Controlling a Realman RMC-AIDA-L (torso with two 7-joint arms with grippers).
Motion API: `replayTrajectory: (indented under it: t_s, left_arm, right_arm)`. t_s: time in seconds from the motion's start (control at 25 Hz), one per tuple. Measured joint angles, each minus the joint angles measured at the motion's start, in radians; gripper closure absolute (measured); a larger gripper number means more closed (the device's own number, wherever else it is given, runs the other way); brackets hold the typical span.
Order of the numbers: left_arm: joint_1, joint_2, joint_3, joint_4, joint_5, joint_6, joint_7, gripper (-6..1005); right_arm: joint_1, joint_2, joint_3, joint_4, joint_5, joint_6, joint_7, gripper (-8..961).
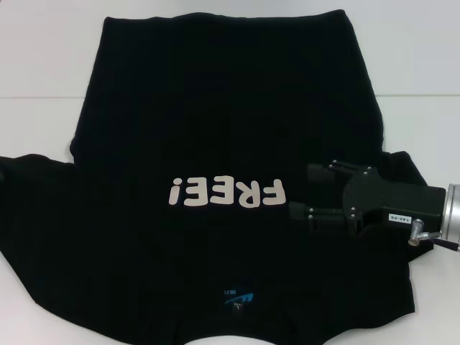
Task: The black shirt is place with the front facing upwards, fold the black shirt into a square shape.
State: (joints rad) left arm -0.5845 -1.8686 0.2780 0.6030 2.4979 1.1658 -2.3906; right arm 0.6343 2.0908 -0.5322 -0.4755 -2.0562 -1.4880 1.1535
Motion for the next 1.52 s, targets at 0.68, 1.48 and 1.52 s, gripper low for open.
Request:
replayTrajectory:
  t_s: [0.68, 1.48, 1.52]
  left_arm:
    - [-0.118, -0.047, 0.025, -0.007, -0.047, 0.152, 0.004, 993]
    - [-0.081, -0.039, 0.065, -0.156, -0.236, 0.273, 0.105, 573]
    - [-0.068, -0.039, 0.064, -0.153, -0.252, 0.270, 0.141, 533]
  right_arm:
    - [-0.005, 0.000, 0.000, 0.000, 0.001, 0.001, 0.000, 36]
    - [-0.009, 0.002, 0.012, 0.000, 0.003, 0.010, 0.002, 37]
    - [-0.008, 0.001, 0.014, 0.001, 0.006, 0.013, 0.004, 37]
